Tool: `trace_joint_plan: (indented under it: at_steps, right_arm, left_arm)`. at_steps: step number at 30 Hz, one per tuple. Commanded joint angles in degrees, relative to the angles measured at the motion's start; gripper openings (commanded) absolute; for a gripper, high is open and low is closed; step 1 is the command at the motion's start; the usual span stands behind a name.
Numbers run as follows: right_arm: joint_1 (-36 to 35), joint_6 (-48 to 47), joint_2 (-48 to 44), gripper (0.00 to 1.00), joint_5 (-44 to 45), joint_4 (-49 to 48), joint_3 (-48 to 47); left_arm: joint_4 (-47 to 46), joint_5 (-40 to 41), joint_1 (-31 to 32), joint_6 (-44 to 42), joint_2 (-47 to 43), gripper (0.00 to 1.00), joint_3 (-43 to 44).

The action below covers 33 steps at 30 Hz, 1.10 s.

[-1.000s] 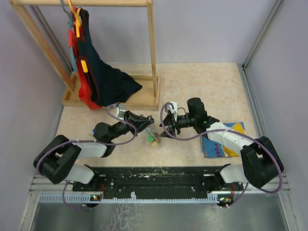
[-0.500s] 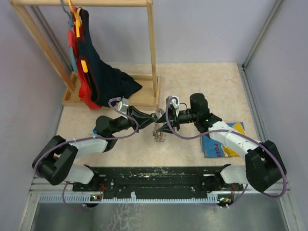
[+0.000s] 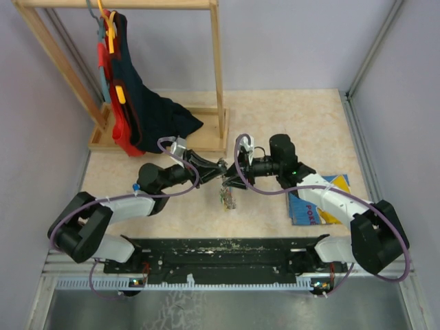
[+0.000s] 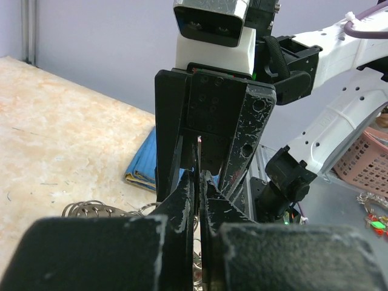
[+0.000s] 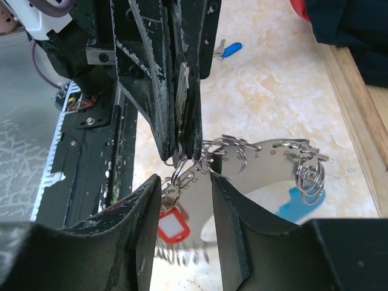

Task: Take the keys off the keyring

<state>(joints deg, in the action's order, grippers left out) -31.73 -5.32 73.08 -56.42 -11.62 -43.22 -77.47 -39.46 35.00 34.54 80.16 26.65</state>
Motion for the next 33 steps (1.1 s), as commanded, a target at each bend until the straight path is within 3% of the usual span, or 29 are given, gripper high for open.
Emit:
trace_joint_plan:
  at_steps: [1,13,26,33]
  right_arm:
    - [-0.37,1.39,-1.79,0.38,0.6,-3.1,-3.42]
    - [-0.1,0.66,-2.3,0.3,1.67,-1.38,-4.15]
    - [0.0,-2.76,-2.52,0.04,0.33,1.7,-4.92]
    - [0.08,-3.98,-2.59,0.08,-1.29,2.75,-5.2]
  left_arm:
    - [-2.42,-0.35,0.48,1.0,0.64,0.0,2.33]
    - [-1.42,-0.75,0.68,0.97,1.04,0.0,2.7]
    - [-0.58,-0.44,0.68,0.73,0.31,0.0,2.46]
    - [-1.17,-0.29,0.59,1.21,-0.44,0.0,1.53]
